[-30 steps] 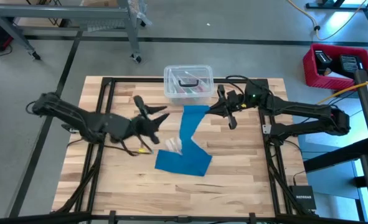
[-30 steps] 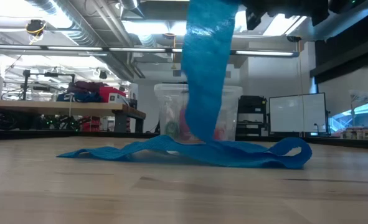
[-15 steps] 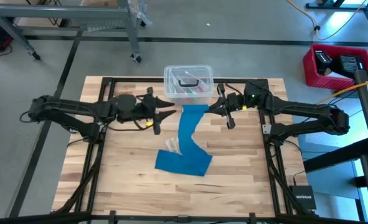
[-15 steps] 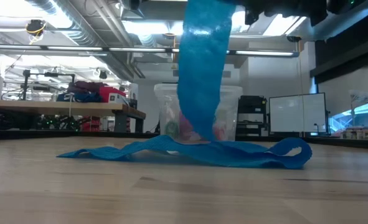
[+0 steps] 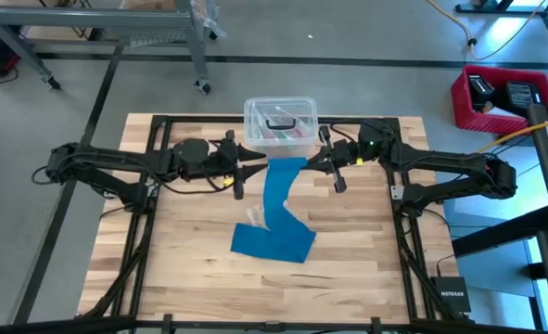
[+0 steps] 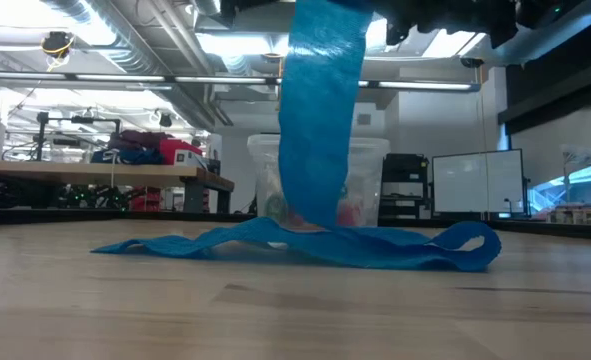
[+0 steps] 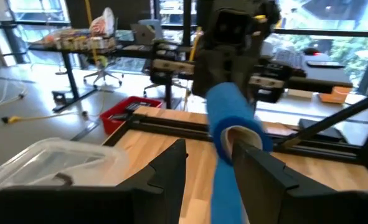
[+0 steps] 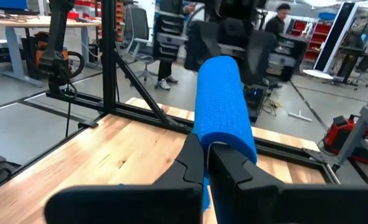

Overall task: Roll bandage
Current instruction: Roll the blue bandage

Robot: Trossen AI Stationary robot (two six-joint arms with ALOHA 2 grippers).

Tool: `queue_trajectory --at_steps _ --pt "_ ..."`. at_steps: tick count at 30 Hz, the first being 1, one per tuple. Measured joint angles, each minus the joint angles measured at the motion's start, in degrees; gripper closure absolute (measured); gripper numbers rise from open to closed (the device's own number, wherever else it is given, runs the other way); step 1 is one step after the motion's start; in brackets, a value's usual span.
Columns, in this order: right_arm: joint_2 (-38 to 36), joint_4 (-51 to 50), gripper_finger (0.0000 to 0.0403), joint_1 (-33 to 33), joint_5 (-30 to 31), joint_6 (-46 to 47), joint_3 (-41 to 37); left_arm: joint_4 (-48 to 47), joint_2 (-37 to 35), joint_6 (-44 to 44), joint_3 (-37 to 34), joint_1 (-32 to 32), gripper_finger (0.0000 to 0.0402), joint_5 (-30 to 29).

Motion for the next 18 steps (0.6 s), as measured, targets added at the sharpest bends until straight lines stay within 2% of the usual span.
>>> queue_trajectory --at_steps 18 --pt "0.9 0.2 0.0394 -0.1 1.1 -0.9 -0.1 0.4 1.6 -3.1 0.0 0.9 0.0279 1.3"
